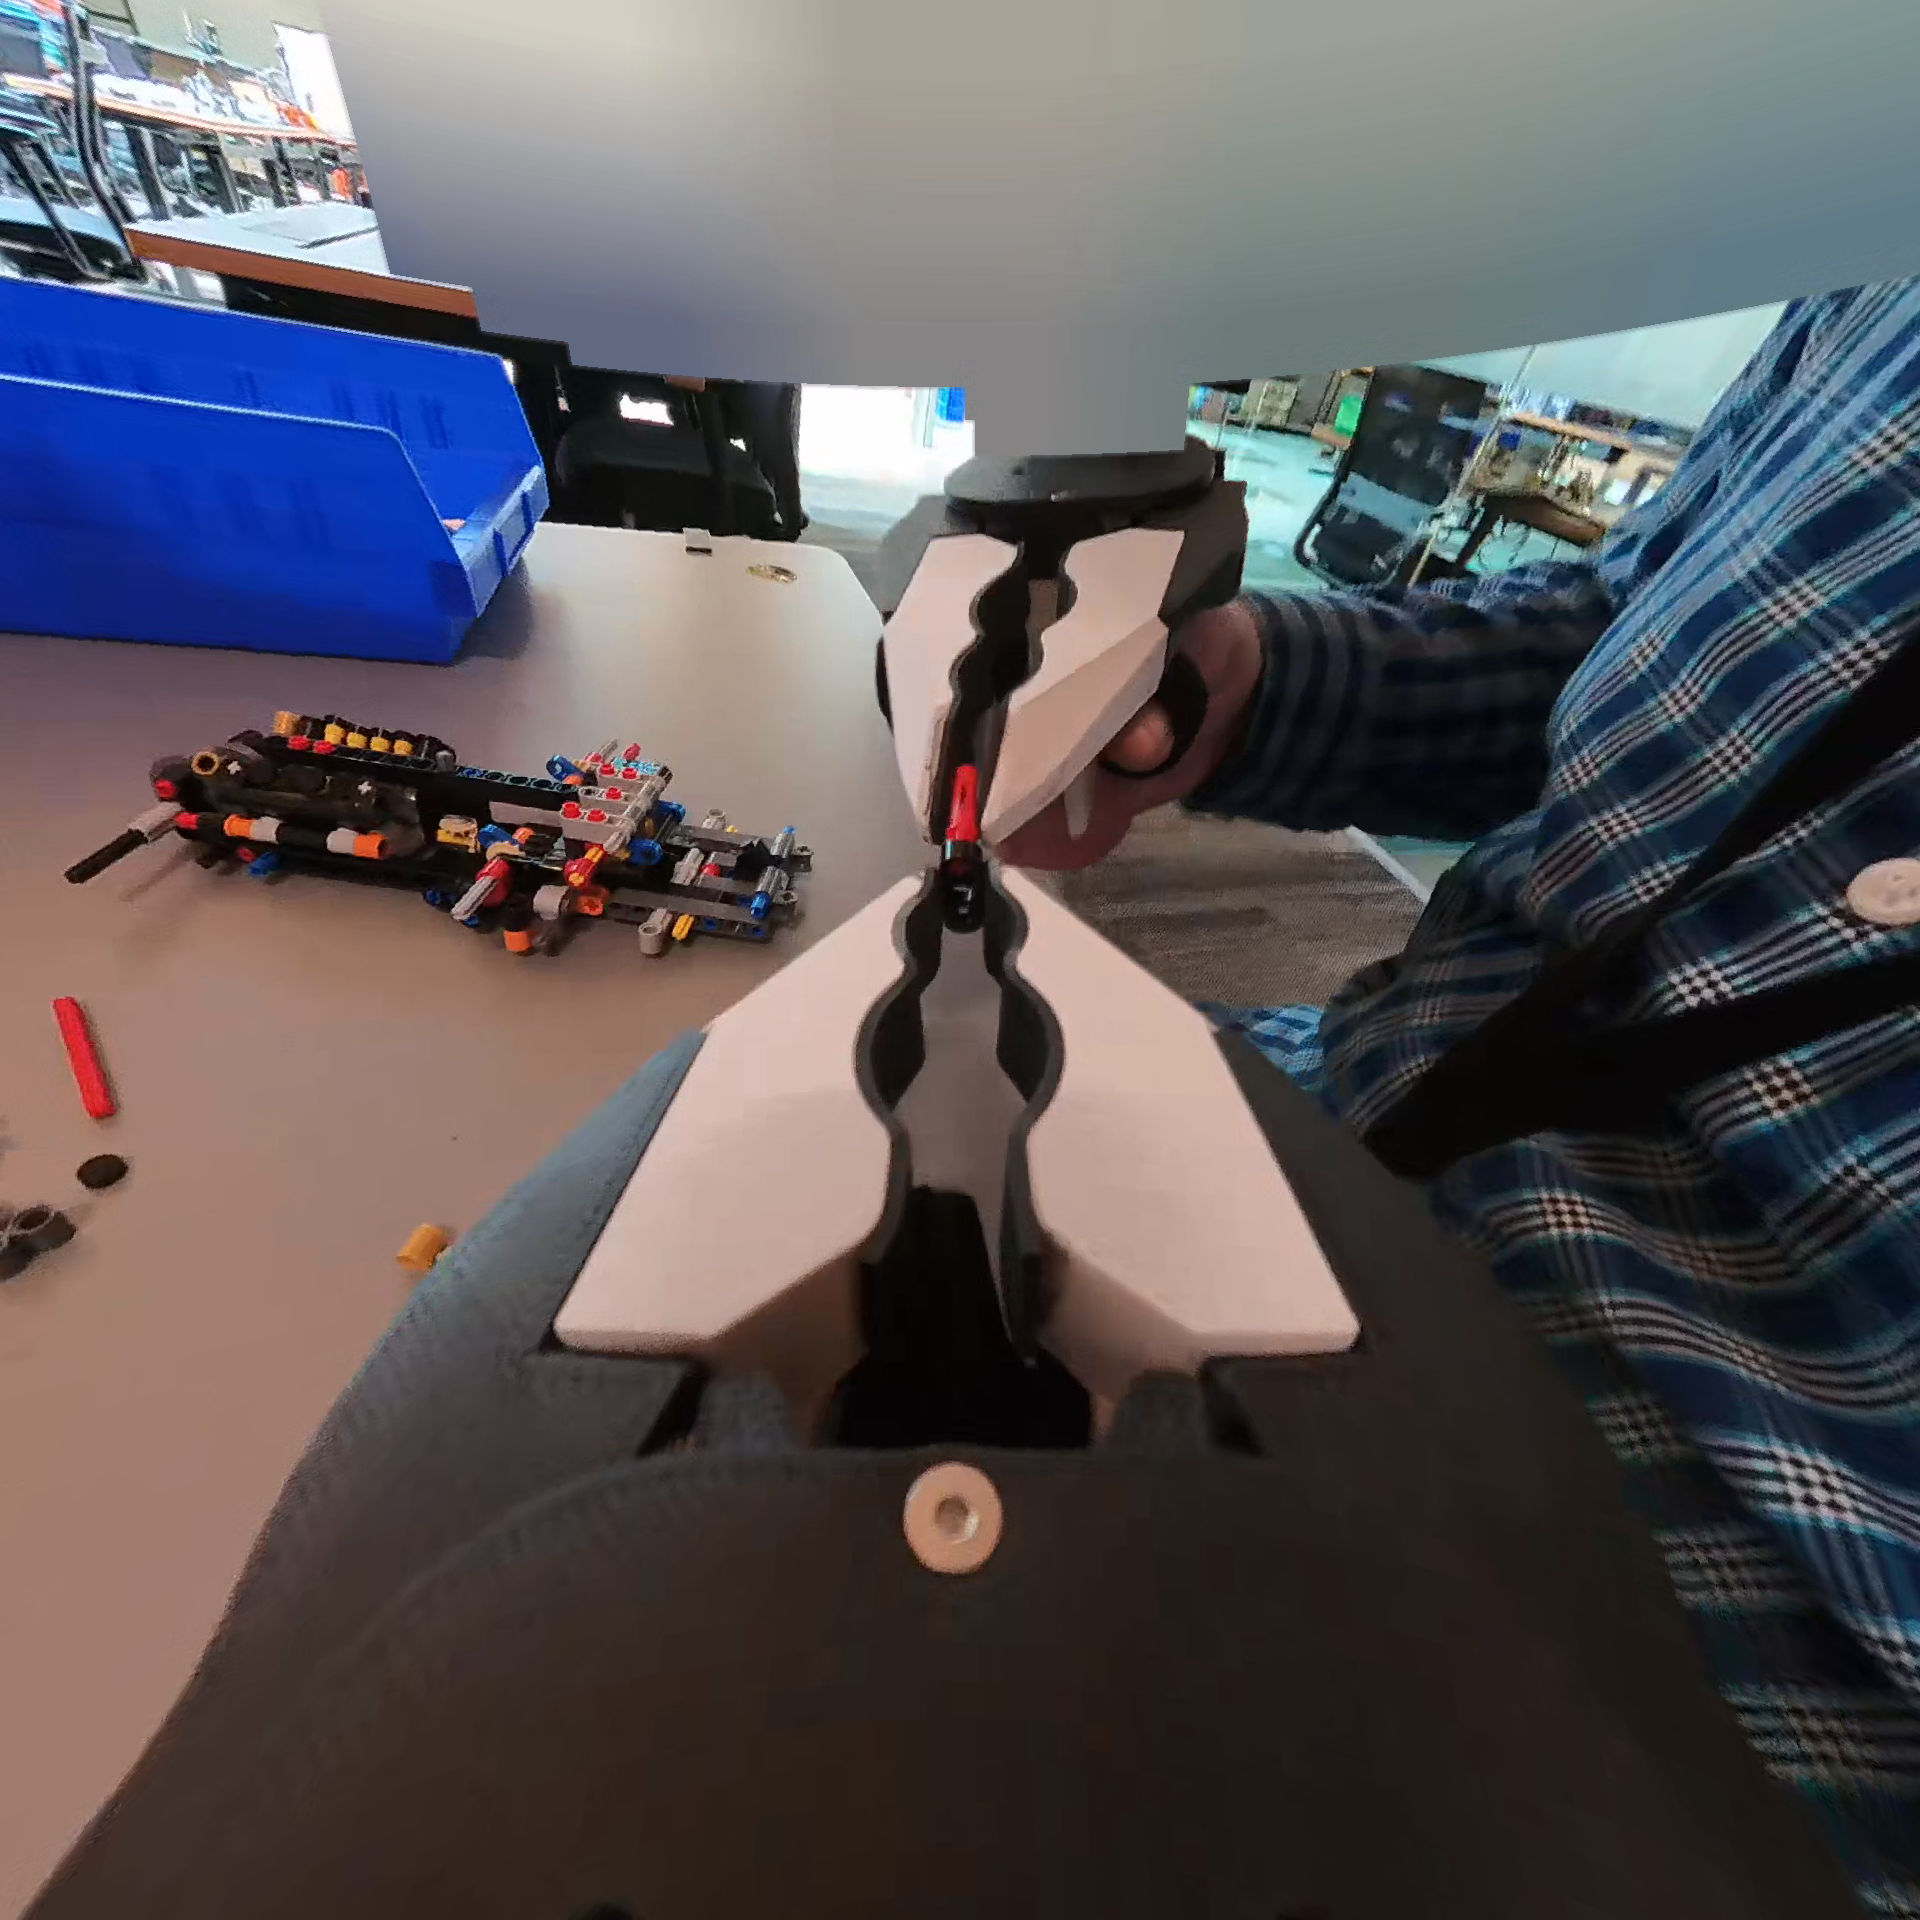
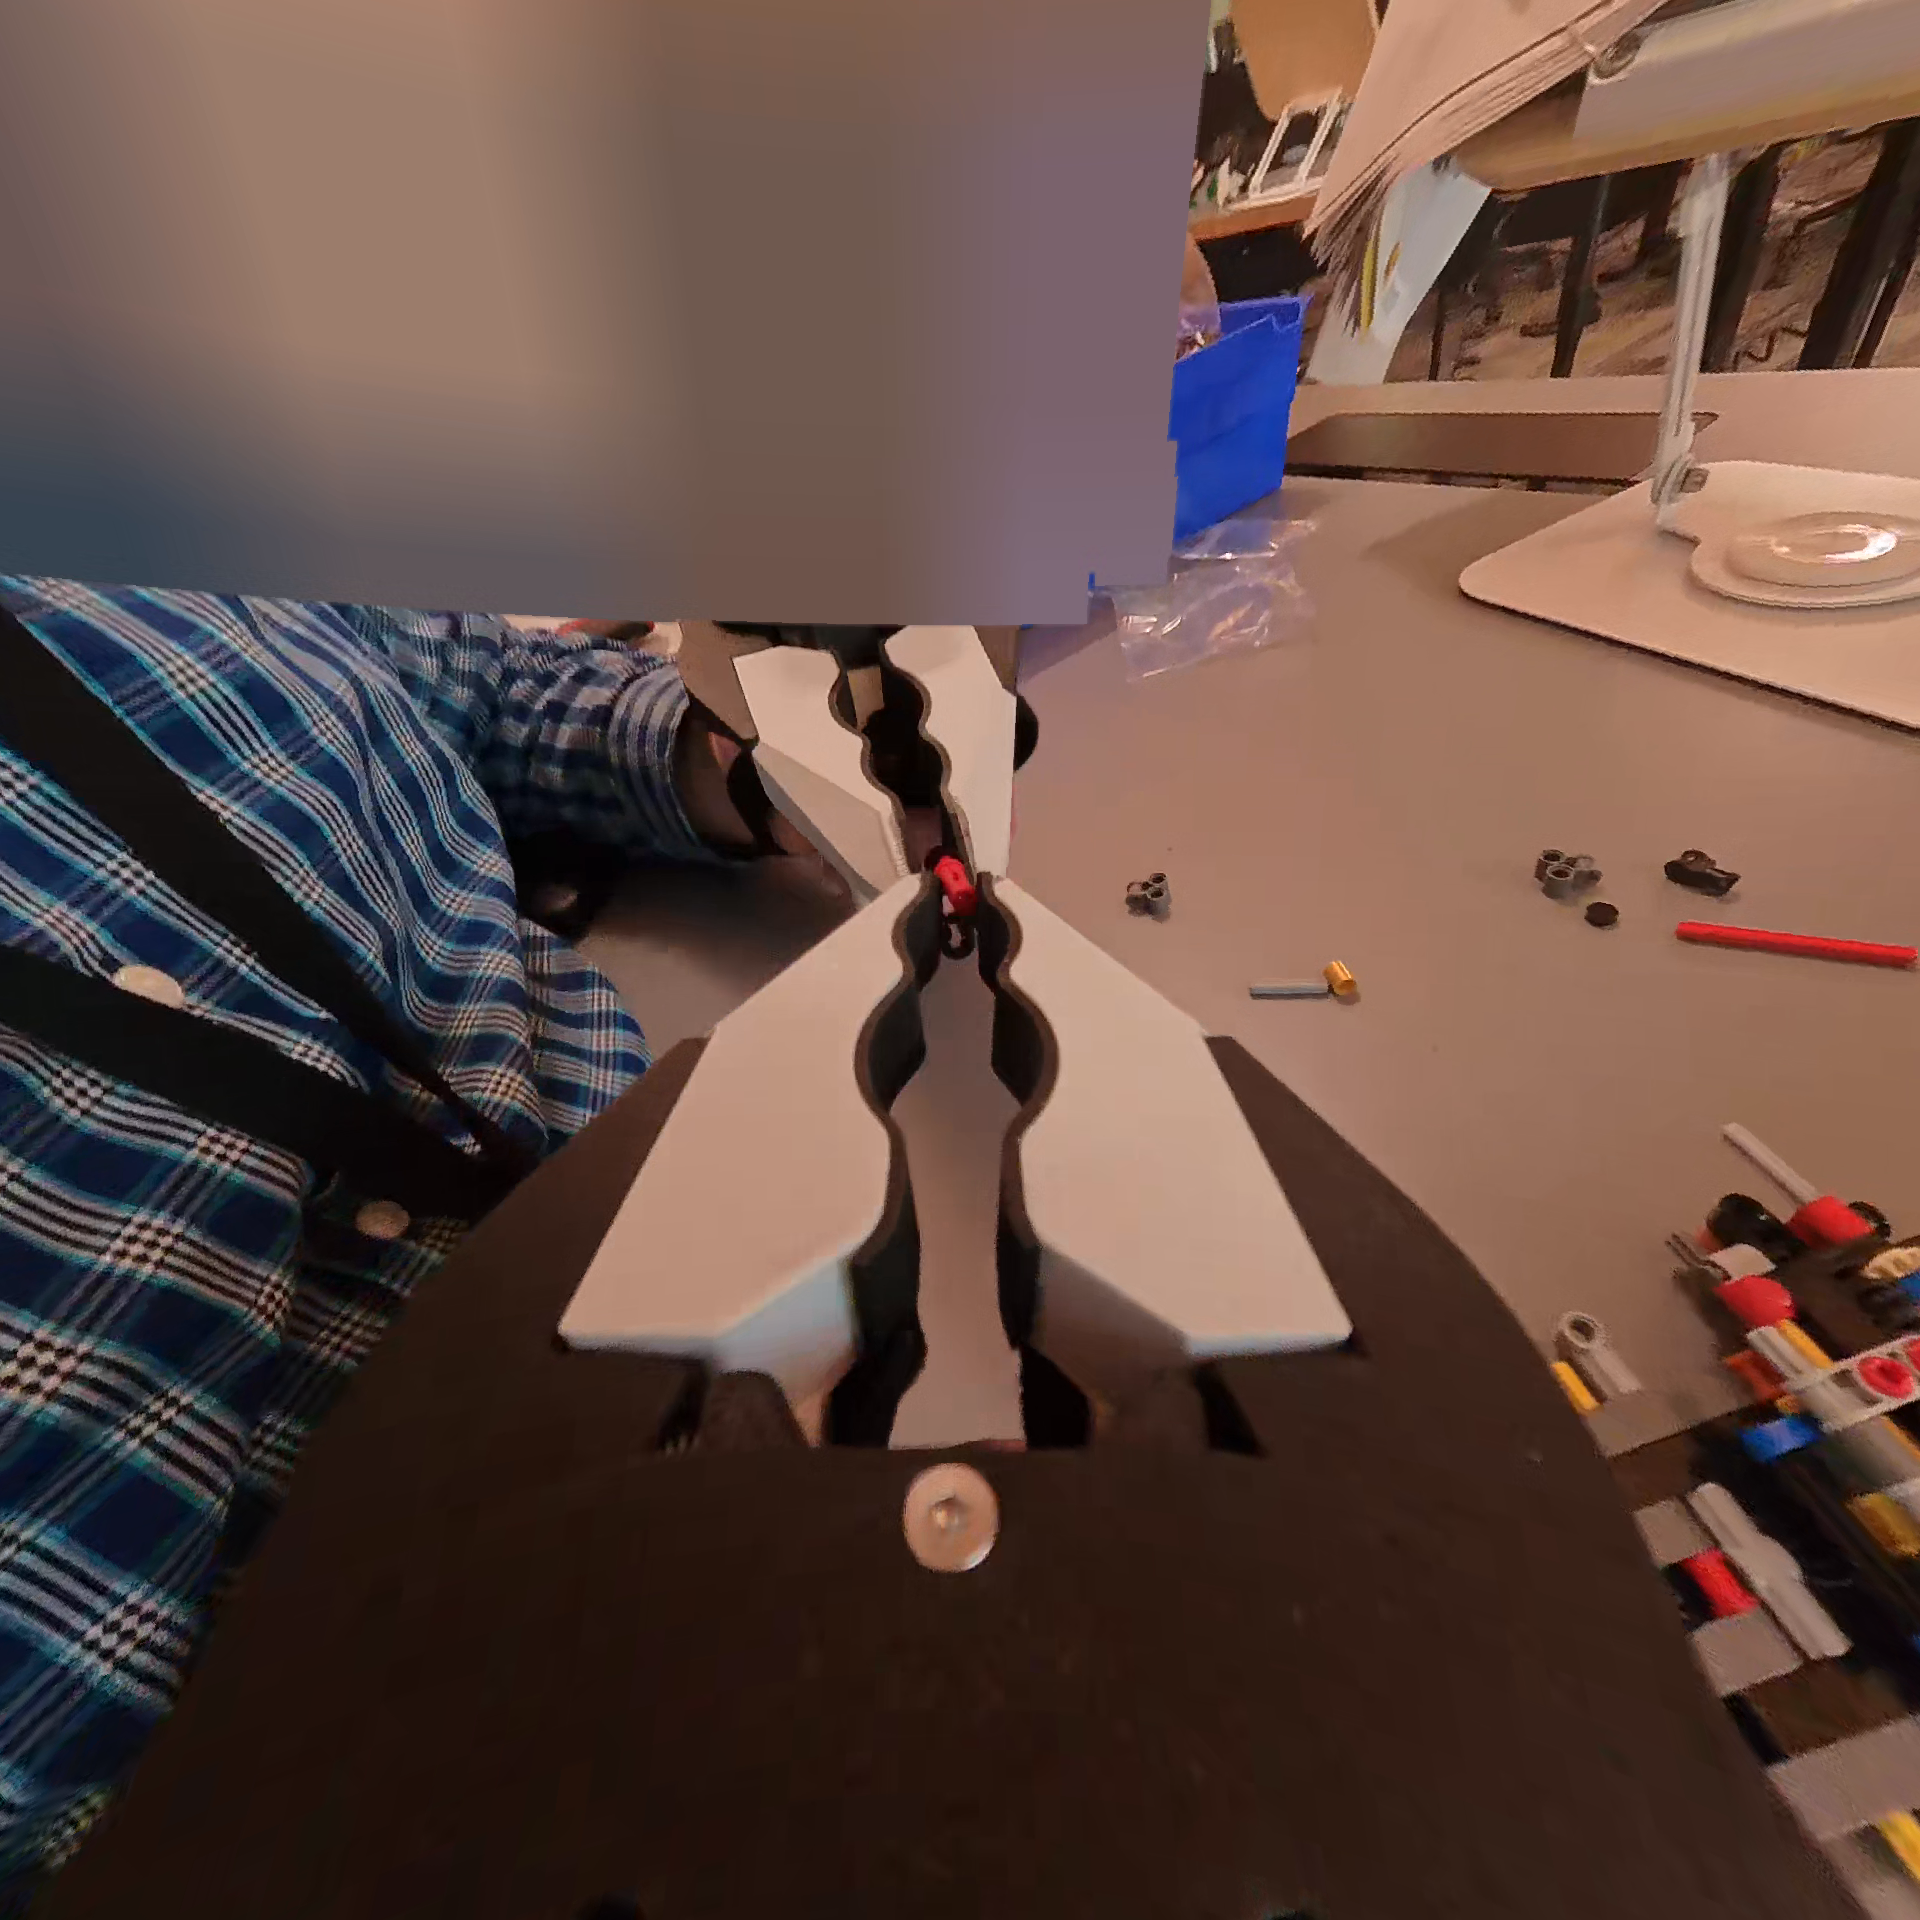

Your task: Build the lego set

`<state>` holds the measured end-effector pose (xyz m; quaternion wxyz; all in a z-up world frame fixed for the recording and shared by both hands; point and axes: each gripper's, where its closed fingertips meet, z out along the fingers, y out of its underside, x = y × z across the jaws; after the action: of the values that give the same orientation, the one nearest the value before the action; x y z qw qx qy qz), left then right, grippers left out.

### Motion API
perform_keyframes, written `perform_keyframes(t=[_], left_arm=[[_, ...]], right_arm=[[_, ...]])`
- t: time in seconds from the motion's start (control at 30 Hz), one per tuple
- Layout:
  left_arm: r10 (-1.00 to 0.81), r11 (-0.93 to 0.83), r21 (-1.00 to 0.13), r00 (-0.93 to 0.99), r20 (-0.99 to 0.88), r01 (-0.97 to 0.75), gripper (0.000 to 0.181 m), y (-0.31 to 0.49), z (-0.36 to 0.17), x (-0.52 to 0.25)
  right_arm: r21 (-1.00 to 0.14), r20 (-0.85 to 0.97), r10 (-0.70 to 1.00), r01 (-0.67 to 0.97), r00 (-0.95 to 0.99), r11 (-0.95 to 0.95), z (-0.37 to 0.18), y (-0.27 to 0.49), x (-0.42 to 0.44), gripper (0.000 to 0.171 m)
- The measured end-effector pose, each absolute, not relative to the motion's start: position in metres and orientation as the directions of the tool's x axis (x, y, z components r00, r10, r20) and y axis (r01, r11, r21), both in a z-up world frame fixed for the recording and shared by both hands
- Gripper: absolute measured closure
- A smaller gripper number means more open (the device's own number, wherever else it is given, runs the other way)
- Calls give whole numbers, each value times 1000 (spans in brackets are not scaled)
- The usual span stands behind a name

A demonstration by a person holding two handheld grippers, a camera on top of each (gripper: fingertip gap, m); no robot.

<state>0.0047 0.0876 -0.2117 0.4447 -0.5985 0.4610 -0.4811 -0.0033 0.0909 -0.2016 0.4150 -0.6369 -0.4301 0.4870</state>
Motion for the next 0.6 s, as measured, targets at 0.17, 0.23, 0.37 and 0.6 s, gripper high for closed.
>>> perform_keyframes(t=[0.17, 0.23, 0.37, 0.6], left_arm=[[-987, -151, -973, 83, 139, -174, 175, 82, -217, 5], [-988, -147, -972, 73, 136, -181, 175, 80, -218, 6], [-993, -108, -972, 70, 96, -208, 175, 78, -221, 7], [-996, 12, -951, 76, -38, -310, 176, 75, -233, 7]], right_arm=[[-946, -231, 965, 202, 121, -252, -205, 84, -4, 169], [-947, -215, 971, 219, 108, -234, -207, 82, -4, 169], [-945, -188, 977, 251, 105, -209, -210, 79, -4, 169], [-927, -107, 988, 347, 115, -141, -222, 75, -4, 169]])
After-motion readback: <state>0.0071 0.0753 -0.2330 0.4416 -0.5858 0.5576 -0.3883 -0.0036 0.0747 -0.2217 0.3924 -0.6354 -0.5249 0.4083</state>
